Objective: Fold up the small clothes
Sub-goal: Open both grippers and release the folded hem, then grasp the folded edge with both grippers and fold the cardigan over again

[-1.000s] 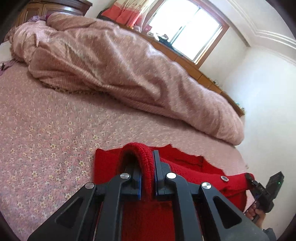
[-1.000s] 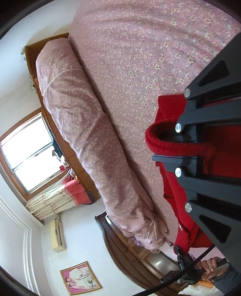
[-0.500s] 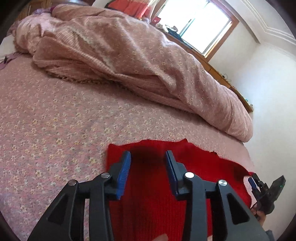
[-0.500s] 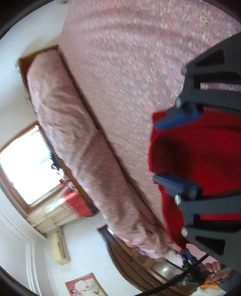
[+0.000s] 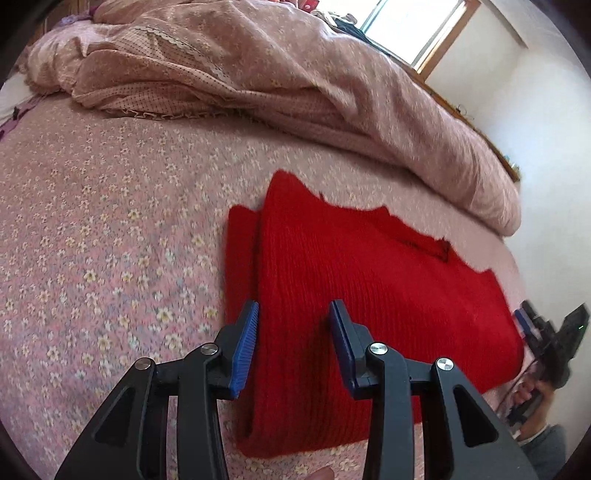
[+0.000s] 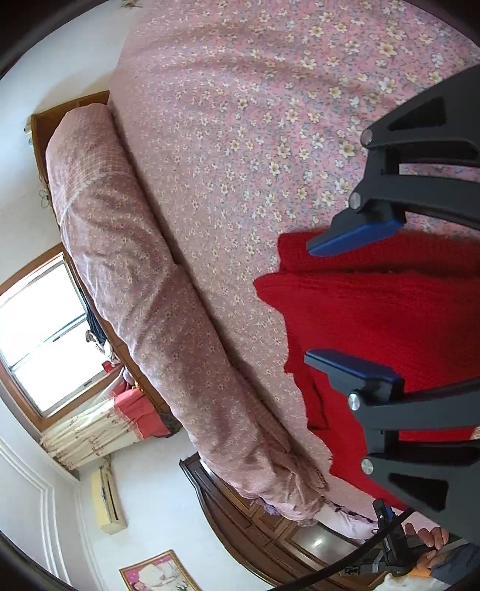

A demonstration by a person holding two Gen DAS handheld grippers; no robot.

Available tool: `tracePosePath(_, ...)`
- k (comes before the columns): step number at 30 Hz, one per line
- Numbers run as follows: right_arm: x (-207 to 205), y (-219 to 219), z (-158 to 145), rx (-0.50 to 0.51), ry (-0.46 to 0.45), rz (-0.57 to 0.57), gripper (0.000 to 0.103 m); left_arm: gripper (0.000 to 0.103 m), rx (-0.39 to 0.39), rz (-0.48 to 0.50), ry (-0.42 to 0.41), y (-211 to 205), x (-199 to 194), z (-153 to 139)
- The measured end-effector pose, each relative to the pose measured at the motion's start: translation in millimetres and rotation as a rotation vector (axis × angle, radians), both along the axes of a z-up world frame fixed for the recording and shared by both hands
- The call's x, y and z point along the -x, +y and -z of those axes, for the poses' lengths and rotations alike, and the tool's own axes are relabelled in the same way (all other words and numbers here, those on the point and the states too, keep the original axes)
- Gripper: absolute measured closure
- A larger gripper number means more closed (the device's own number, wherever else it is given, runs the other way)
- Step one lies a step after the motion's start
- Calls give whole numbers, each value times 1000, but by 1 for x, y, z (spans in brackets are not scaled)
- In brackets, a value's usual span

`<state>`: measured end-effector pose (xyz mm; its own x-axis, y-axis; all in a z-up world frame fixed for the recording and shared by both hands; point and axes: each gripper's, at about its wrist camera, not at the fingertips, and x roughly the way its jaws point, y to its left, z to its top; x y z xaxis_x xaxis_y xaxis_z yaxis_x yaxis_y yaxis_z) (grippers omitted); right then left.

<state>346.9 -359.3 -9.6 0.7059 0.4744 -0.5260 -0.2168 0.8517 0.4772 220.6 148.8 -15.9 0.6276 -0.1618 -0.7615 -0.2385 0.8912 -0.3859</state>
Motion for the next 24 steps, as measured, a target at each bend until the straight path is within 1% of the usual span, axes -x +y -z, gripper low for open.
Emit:
tracePosePath(2, 6, 2, -3, 17, 2, -24, 47, 71, -27, -1, 15, -3, 2, 3)
tracePosePath(7, 18, 10, -2, 107, 25, -71, 47, 71, -26, -17, 15, -3, 3, 5)
tracePosePath(8, 19, 11, -1, 122, 36, -82, 49, 71, -27, -20, 13, -3, 3, 5)
tracePosePath(9, 20, 12, 1, 131, 42, -95, 59, 71, -34, -29, 14, -3, 3, 5)
tracePosePath(10, 20, 14, 3, 147, 49, -115, 76, 73, -44, -37, 14, -4, 3, 4)
tracePosePath(11, 21, 17, 5, 175, 50, -116, 85, 77, -52, -37, 11, -5, 2, 4)
tracePosePath(12, 21, 20, 6, 213, 45, -119, 88, 88, -61, -35, 8, -5, 2, 3)
tracePosePath(13, 21, 23, 6, 229, 41, -129, 88, 96, -74, -52, 11, -5, 2, 3)
tracePosePath(15, 22, 25, 6, 248, 32, -129, 90, 99, -55, -64, 1, -1, 2, 3)
tracePosePath(17, 21, 27, 4, 259, 23, -121, 91, 100, -39, -70, 3, 2, 1, 3)
tracePosePath(19, 20, 27, 3, 272, 17, -101, 91, 100, -42, -68, -3, 3, 2, 2)
tracePosePath(24, 15, 31, 9, 329, 31, -68, 91, 100, -104, -52, 5, -5, -2, 0)
